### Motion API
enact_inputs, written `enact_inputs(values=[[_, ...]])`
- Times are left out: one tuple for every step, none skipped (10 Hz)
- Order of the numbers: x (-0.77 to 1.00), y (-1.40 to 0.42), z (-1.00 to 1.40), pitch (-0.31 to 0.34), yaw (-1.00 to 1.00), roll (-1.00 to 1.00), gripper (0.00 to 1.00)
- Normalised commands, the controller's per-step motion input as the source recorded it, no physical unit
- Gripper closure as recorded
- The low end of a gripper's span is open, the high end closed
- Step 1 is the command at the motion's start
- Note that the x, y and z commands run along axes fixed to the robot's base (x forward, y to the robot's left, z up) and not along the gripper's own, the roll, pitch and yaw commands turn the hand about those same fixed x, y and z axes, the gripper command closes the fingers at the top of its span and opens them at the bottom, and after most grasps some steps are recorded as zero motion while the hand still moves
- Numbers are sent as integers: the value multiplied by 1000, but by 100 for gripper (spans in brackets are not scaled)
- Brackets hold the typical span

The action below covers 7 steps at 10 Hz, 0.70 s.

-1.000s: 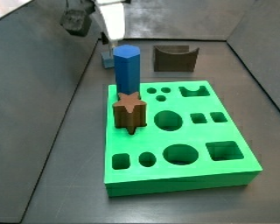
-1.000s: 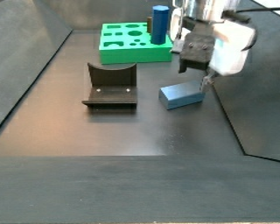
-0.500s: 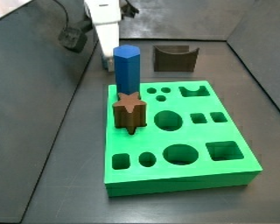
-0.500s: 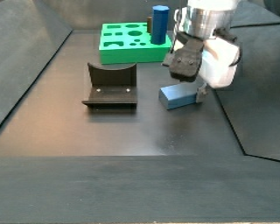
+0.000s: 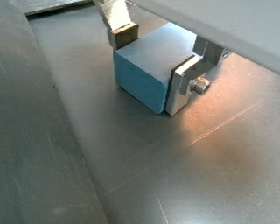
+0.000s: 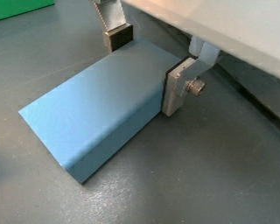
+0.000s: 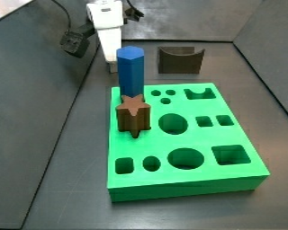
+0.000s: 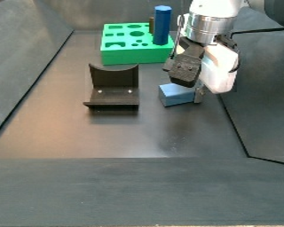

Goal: Pick up the rectangle object. Move up. Place the rectangle object on the fixture. Regrasp the rectangle object. Move to above the board. Insert the rectangle object.
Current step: Pick up the rectangle object.

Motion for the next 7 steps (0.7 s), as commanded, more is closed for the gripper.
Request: enact_inputs(values=[[0, 0, 0, 0, 0, 0, 100], [0, 0, 0, 0, 0, 0, 100], [0, 0, 0, 0, 0, 0, 100], [0, 0, 0, 0, 0, 0, 100], [0, 0, 0, 0, 0, 0, 100], [0, 0, 0, 0, 0, 0, 100], [0, 0, 0, 0, 0, 0, 100]])
